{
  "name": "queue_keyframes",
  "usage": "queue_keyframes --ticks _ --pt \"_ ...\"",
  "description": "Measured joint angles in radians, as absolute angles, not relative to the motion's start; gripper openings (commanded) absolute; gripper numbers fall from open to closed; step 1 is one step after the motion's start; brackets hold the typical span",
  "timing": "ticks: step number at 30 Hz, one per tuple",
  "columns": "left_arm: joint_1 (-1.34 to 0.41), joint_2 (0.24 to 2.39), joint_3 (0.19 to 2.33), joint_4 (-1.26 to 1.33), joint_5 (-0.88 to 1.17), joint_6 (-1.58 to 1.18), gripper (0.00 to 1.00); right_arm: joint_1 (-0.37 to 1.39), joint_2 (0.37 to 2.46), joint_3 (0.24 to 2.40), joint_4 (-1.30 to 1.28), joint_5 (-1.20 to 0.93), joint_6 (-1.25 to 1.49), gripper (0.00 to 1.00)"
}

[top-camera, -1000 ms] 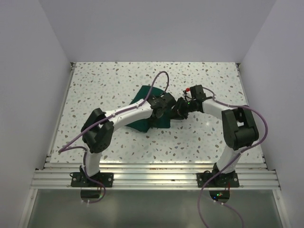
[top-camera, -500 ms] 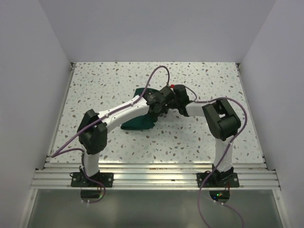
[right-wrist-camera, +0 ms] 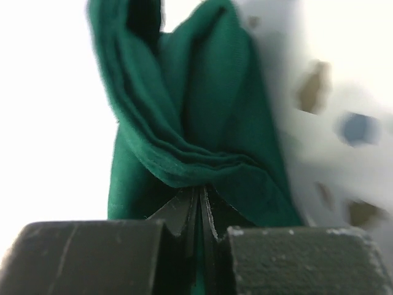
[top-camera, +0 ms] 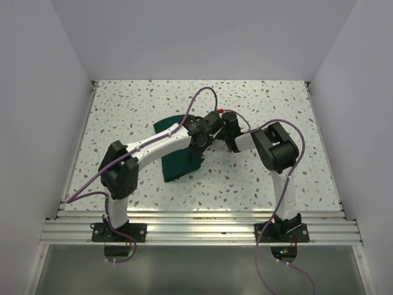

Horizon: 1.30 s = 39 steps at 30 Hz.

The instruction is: Prepare the surgical pack

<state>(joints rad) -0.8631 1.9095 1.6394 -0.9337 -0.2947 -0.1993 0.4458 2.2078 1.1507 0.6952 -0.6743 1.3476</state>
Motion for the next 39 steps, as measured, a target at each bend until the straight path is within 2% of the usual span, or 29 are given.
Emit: queue_keyframes --ticks 11,19,22,26,29,39 --pt "-0.817 1.896 1.542 -0.911 -0.191 -0.271 0.08 0.329 2.019 1.211 0.063 -0.699 0.943 0.13" --pt "-0.756 1.797 1.365 -0.902 -0.171 -0.272 0.08 0.357 1.929 1.149 -0.041 -0.708 0.848 0.13" --pt "-0.748 1.714 1.293 -0.902 -0.171 -0.265 0.19 0.368 1.930 1.130 -0.065 -0.716 0.840 0.13" --pt "-0.748 1.649 1.264 -0.910 -0.166 -0.257 0.48 0.368 1.930 1.130 -0.070 -0.725 0.821 0.14" --pt "-0.748 1.652 1.287 -0.915 -0.167 -0.256 0.55 0.367 1.930 1.130 -0.083 -0.726 0.804 0.14" --pt "-0.750 1.864 1.595 -0.902 -0.234 -0.213 0.58 0.367 1.930 1.110 -0.111 -0.729 0.766 0.13"
